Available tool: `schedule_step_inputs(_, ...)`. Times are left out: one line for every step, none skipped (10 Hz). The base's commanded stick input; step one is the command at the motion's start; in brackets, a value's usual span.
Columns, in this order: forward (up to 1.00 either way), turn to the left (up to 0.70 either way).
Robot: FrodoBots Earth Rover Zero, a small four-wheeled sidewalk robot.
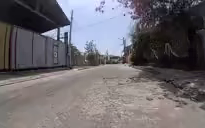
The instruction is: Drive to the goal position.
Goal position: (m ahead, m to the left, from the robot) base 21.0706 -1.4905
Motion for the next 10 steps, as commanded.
schedule_step_inputs(1.00,-0.40)
schedule_step_inputs(1.00,-0.40)
schedule_step_inputs(1.00,-0.40)
schedule_step_inputs(1.00,-0.40)
schedule_step_inputs(1.00,-0.39)
schedule_step_inputs(1.00,-0.32)
schedule_step_inputs(1.00,0.00)
schedule_step_inputs(1.00,-0.01)
schedule_step_inputs(1.00,-0.02)
schedule_step_inputs(1.00,-0.02)
